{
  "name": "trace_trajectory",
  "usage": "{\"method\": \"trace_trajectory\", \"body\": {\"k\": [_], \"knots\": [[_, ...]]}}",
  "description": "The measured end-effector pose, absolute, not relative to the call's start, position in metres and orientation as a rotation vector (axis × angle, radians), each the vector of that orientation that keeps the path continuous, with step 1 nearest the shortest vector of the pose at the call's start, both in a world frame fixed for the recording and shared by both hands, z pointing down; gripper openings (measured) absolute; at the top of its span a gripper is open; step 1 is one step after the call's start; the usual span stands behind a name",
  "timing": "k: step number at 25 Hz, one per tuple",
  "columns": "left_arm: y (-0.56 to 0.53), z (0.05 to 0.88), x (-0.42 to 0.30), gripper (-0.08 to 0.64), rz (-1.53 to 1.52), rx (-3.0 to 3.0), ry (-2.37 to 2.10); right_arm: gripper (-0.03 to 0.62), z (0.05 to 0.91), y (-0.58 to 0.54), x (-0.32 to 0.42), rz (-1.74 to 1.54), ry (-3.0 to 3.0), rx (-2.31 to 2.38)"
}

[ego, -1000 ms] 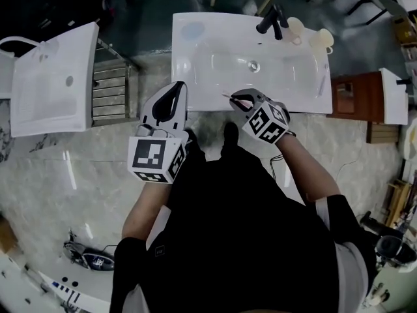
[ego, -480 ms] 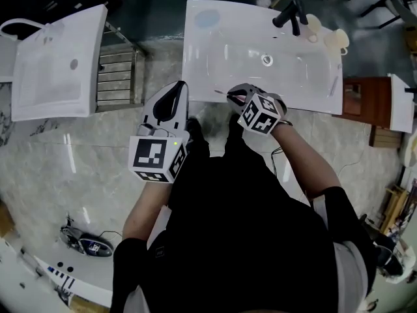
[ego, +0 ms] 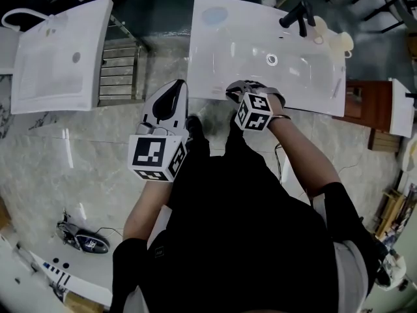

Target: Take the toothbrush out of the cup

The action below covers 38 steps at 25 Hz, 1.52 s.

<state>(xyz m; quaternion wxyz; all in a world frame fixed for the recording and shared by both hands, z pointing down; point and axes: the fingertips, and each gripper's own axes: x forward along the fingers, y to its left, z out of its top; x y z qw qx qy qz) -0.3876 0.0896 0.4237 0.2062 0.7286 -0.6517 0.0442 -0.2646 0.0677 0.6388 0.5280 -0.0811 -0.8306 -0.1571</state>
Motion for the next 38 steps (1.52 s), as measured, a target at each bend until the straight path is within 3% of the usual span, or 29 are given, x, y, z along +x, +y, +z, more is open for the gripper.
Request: {"method": "trace_trajectory", "body": {"k": [19, 25, 34, 38], "knots": [[0.088, 0.427, -0.390, 0.017, 0.120, 2.026, -1.798, 0.046, 0.649, 0.068, -0.271, -0.244, -2.015, -0.230], [0.083, 0.425, -0.389, 0.017, 0.119, 2.052, -1.783, 0.100, 0.634, 0.065, -0.270, -0.128, -2.093, -0.178], [0.079, 0.388, -0.387, 0.017, 0.049, 2.174, -1.761, 0.098, 0.519, 0.017, -0.274, 0.322, -2.472, 0.225], [0.066, 0.370, -0.379, 0.017, 0.033, 2.233, -1.757, 0.071, 0.440, -0.005, -0.256, 0.345, -2.664, 0.435]]}}
